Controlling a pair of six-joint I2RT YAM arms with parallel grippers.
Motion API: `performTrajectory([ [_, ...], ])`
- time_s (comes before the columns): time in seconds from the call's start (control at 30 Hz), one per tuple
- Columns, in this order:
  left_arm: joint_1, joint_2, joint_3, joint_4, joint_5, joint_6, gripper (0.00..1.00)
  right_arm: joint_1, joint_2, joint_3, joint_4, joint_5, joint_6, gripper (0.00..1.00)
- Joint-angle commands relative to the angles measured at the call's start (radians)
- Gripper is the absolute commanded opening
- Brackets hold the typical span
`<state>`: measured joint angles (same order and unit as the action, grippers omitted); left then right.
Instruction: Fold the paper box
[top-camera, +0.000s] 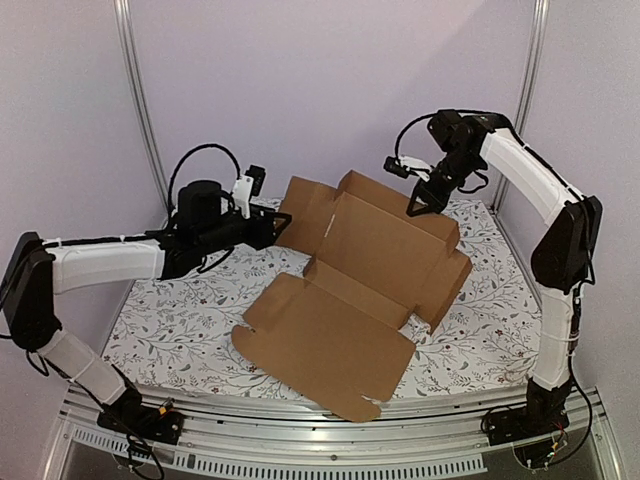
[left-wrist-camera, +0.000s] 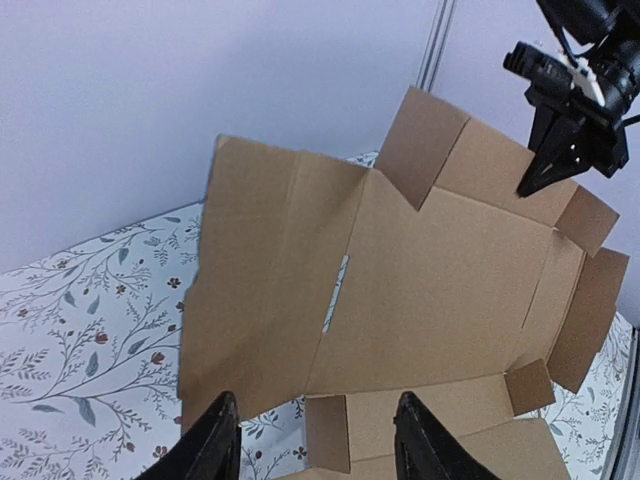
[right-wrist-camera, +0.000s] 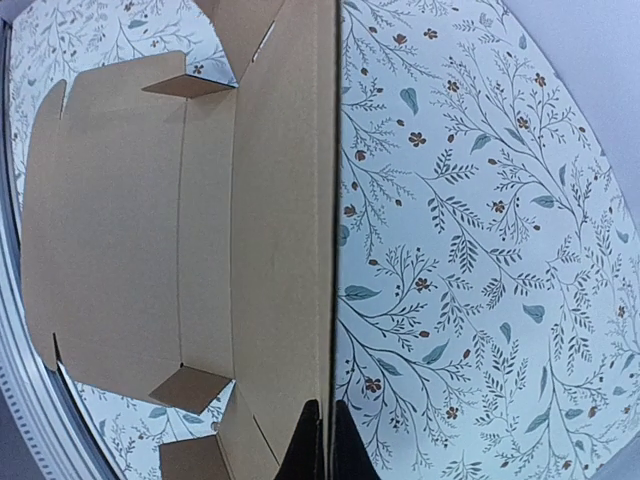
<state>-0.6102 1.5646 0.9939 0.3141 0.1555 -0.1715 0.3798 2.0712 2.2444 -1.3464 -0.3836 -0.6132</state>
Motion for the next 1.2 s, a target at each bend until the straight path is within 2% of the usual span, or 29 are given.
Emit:
performTrajectory([
  [0.0,-0.009,-0.229,-0.222,0.032,-0.147,-0.109,0.54,0.109,-0.019,0.003,-0.084,0.223,-0.111,0.00],
  [0.1,-0.008,-0.390,-0.361,0.017,-0.254,-0.147,0.54,0.189,-0.038,-0.039,-0.047,0.313,-0.145,0.00],
  [0.2,-0.006,-0.472,-0.469,0.015,-0.322,-0.170,0.54,0.261,-0.080,-0.116,0.027,0.393,-0.172,0.00],
  [0.4,0.006,-0.508,-0.594,0.035,-0.415,-0.235,0.53,0.381,-0.165,-0.293,0.157,0.522,-0.214,0.00],
  [0.53,0.037,-0.452,-0.606,0.057,-0.423,-0.233,0.50,0.420,-0.236,-0.383,0.230,0.554,-0.245,0.00],
  [0.7,0.079,-0.236,-0.541,0.169,-0.230,-0.148,0.50,0.457,-0.321,-0.505,0.341,0.546,-0.247,0.00],
  [0.83,0.077,-0.082,-0.475,0.227,0.008,-0.085,0.49,0.500,-0.388,-0.622,0.442,0.589,-0.267,0.00],
  [1.0,0.059,-0.021,-0.520,0.464,0.227,-0.114,0.49,0.530,-0.422,-0.736,0.552,0.663,-0.300,0.00],
  [1.17,0.029,0.019,-0.501,0.499,0.335,-0.100,0.50,0.532,-0.425,-0.800,0.658,0.705,-0.307,0.00],
])
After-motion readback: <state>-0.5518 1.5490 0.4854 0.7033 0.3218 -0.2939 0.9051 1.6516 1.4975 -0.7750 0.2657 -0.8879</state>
